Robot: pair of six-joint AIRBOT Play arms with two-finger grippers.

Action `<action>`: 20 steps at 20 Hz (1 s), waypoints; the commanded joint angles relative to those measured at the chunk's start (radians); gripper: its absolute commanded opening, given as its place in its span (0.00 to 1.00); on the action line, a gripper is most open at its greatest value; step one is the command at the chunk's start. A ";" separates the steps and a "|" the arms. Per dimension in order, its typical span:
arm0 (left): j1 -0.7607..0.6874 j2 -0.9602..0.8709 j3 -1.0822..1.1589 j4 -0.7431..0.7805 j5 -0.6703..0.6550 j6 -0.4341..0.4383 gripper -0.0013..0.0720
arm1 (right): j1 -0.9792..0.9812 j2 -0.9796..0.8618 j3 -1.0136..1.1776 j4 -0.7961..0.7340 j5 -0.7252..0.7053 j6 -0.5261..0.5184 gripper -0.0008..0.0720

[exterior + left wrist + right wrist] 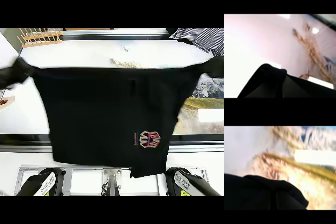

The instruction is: Fold the clothes and pants, and hang the long-sleeved shirts on hangers.

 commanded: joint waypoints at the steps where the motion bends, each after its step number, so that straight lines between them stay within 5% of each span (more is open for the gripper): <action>1: -0.054 -0.264 -0.058 -0.002 0.077 0.012 0.03 | 0.101 -0.309 0.005 -0.202 0.019 0.053 0.03; 9: -0.095 -0.689 0.266 -0.003 0.161 0.025 0.03 | 0.161 -0.616 0.139 -0.204 -0.314 0.115 0.03; 14: -0.079 -0.642 0.220 0.027 0.172 0.027 0.03 | 0.137 -0.552 0.093 -0.275 -0.266 0.114 0.03; 20: -0.084 -0.571 -0.047 0.076 0.188 0.035 0.03 | 0.139 -0.411 -0.248 -0.293 -0.309 0.115 0.03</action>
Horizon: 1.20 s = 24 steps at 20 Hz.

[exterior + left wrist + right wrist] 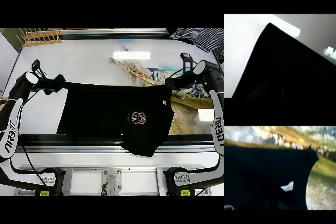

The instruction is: Fold the clothes and pants, and hang the long-sleeved shirts on hangers.

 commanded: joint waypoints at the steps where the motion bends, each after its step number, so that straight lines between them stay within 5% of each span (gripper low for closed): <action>1: -0.001 0.019 -0.142 0.018 0.019 0.003 0.03 | 0.000 0.070 -0.198 -0.014 -0.045 0.004 0.03; 7: -0.001 0.019 -0.252 0.014 0.054 0.002 0.03 | 0.000 0.075 -0.357 0.044 -0.113 0.003 0.07; 8: -0.001 0.026 -0.252 0.014 0.053 0.001 0.30 | -0.001 0.077 -0.356 0.058 -0.114 0.003 0.35; 9: -0.001 0.046 -0.252 0.014 0.050 0.000 0.73 | -0.003 0.085 -0.352 0.065 -0.110 0.003 0.76; 10: 0.005 0.079 -0.252 0.018 0.046 -0.005 0.76 | -0.010 0.103 -0.341 0.057 -0.097 0.003 0.81; 18: 0.206 0.492 -0.531 0.181 -0.227 -0.010 0.76 | -0.175 0.505 -0.332 0.027 -0.008 0.002 0.81; 24: 0.243 0.640 -0.869 0.107 -0.113 -0.065 0.76 | -0.177 0.585 -0.332 0.058 -0.011 0.003 0.81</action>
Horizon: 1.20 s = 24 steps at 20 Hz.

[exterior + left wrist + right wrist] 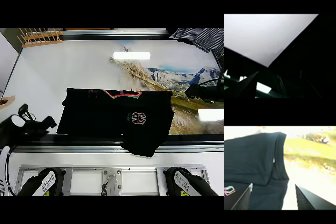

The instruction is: Fold the clothes and pants, and hang the long-sleeved shirts on hangers.

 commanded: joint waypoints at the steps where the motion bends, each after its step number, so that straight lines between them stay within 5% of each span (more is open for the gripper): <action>1: 0.000 0.063 -0.159 -0.076 0.080 -0.026 0.76 | -0.006 0.037 -0.001 0.015 0.003 0.000 0.81; 8: -0.153 -0.146 -0.089 -0.209 0.230 -0.073 0.76 | -0.007 0.036 -0.003 0.023 0.008 0.000 0.81; 9: -0.171 -0.182 -0.059 -0.210 0.230 -0.084 0.62 | -0.007 0.037 -0.008 0.021 0.015 -0.001 0.81; 10: -0.187 -0.206 -0.029 -0.209 0.222 -0.082 0.22 | -0.008 0.037 -0.018 0.013 0.034 -0.010 0.81; 11: -0.203 -0.214 -0.006 -0.208 0.217 -0.077 0.03 | -0.009 0.037 -0.033 0.002 0.060 -0.022 0.81; 16: -0.287 -0.215 0.040 -0.200 0.150 -0.004 0.03 | -0.045 0.037 -0.309 0.000 0.216 -0.024 0.81; 24: -0.303 -0.215 0.040 -0.201 0.153 0.000 0.03 | -0.042 0.036 -0.751 0.201 0.138 0.010 0.81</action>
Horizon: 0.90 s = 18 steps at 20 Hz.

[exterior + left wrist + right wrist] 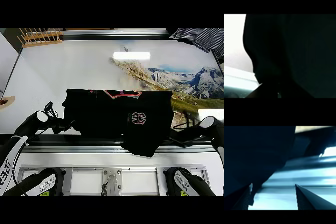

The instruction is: Fold the clothes and pants, and hang the long-sleeved shirts on hangers.

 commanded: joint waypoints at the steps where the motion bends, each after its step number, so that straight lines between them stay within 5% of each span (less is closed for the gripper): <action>1: -0.005 -0.001 0.002 -0.002 0.001 0.006 0.03 | 0.003 -0.001 -0.136 0.097 -0.054 0.003 0.81; 6: -0.005 -0.001 0.002 -0.002 0.002 0.006 0.03 | 0.096 -0.002 -0.146 0.187 -0.169 0.003 0.79; 11: 0.002 0.016 0.002 0.013 -0.006 0.006 0.03 | 0.166 0.006 -0.120 0.176 -0.207 -0.011 0.03; 18: 0.138 0.359 0.001 0.290 -0.406 0.014 0.03 | 0.165 0.142 0.138 -0.184 0.150 -0.012 0.03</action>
